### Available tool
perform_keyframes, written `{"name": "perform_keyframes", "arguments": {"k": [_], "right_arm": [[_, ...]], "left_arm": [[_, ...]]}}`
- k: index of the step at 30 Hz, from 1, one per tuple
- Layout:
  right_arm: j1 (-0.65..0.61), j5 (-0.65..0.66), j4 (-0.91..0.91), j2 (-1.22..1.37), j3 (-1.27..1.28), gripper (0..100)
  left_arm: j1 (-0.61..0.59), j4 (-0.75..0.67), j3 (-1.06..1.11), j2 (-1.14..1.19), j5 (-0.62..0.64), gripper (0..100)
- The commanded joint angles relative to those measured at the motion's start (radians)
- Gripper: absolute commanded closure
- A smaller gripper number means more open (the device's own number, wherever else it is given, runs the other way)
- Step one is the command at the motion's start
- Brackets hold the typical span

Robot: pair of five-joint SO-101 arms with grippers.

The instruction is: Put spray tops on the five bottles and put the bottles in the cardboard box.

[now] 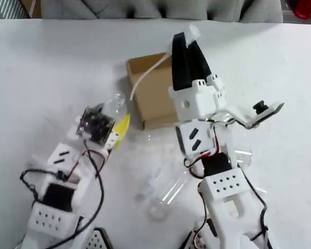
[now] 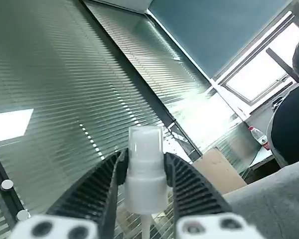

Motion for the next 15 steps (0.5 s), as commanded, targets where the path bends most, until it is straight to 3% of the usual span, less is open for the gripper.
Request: {"name": "perform_keyframes", "arguments": {"k": [1,11,15], "right_arm": [[0.004,-0.009,-0.015,-0.016,-0.011,98.1],[0.001,-0.084,-0.013,-0.166,0.054,98.1],[-0.07,-0.081,0.081,-0.259,0.08,98.1]], "left_arm": [[0.012,0.038,0.046,-0.194,-0.008,98],[0.012,0.005,0.094,-0.219,-0.006,98],[0.012,0.005,0.094,-0.219,-0.006,98]]}}
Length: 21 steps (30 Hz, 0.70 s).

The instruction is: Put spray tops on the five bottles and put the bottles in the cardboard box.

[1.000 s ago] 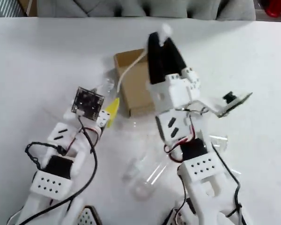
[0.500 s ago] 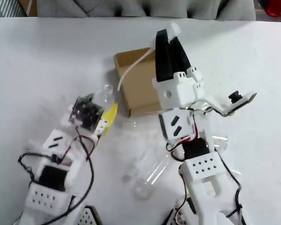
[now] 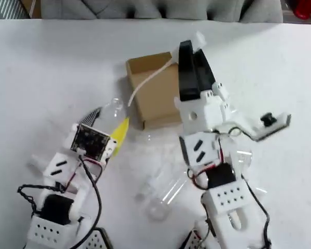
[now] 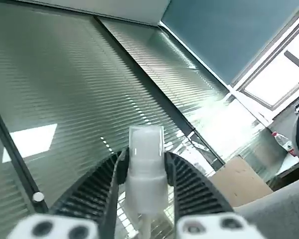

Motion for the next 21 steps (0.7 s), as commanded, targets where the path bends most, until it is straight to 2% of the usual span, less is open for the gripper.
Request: {"name": "perform_keyframes", "arguments": {"k": [1,7,10,15,21], "right_arm": [[-0.062,-0.009,0.094,-0.088,-0.008,98.1],[-0.093,-0.002,0.134,-0.093,-0.02,98.1],[-0.097,0.041,0.134,-0.021,-0.074,98.1],[-0.093,0.041,0.133,0.125,-0.143,98.1],[-0.065,0.048,0.001,0.213,-0.157,98.1]], "left_arm": [[0.007,-0.026,-0.005,-0.008,-0.006,98],[0.008,-0.02,-0.009,-0.012,-0.006,98],[0.01,-0.02,-0.009,-0.012,-0.006,98],[0.035,-0.018,-0.008,-0.012,-0.006,98],[0.033,-0.018,-0.006,-0.012,-0.006,98]]}}
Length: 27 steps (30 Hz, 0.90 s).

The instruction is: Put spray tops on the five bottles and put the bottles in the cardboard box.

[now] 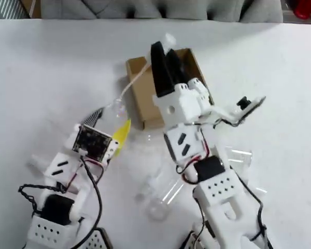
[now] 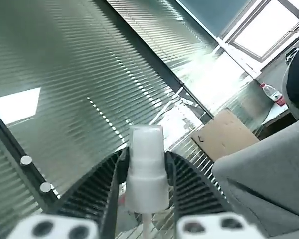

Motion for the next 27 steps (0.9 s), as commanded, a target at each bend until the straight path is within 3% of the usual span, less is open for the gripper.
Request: {"name": "perform_keyframes", "arguments": {"k": [1,27], "right_arm": [[0.033,0.015,-0.074,0.022,-0.068,98.1],[0.074,0.017,-0.13,0.045,-0.087,98.1]], "left_arm": [[0.013,-0.018,-0.006,-0.012,-0.006,98],[0.027,-0.017,-0.009,-0.013,-0.006,98]]}}
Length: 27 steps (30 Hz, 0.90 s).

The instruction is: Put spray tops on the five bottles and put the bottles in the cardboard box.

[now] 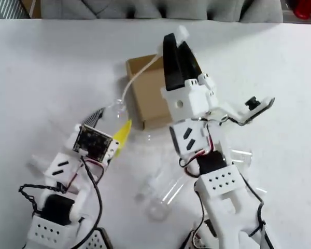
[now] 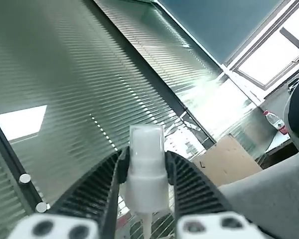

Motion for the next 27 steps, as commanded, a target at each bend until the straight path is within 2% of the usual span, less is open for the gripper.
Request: {"name": "perform_keyframes", "arguments": {"k": [1,14,19,27], "right_arm": [[0.01,0.014,-0.021,0.002,-0.077,98.1],[-0.001,0.005,-0.013,0.148,-0.101,98.2],[-0.016,0.002,0.064,0.114,-0.092,98.2],[-0.122,0.009,0.323,-0.002,-0.092,98.2]], "left_arm": [[0.025,-0.017,-0.009,-0.013,-0.006,98],[0.016,-0.023,-0.009,-0.013,-0.006,98],[0.016,-0.025,-0.009,-0.013,-0.006,98],[0.016,-0.025,-0.009,-0.013,-0.002,98]]}}
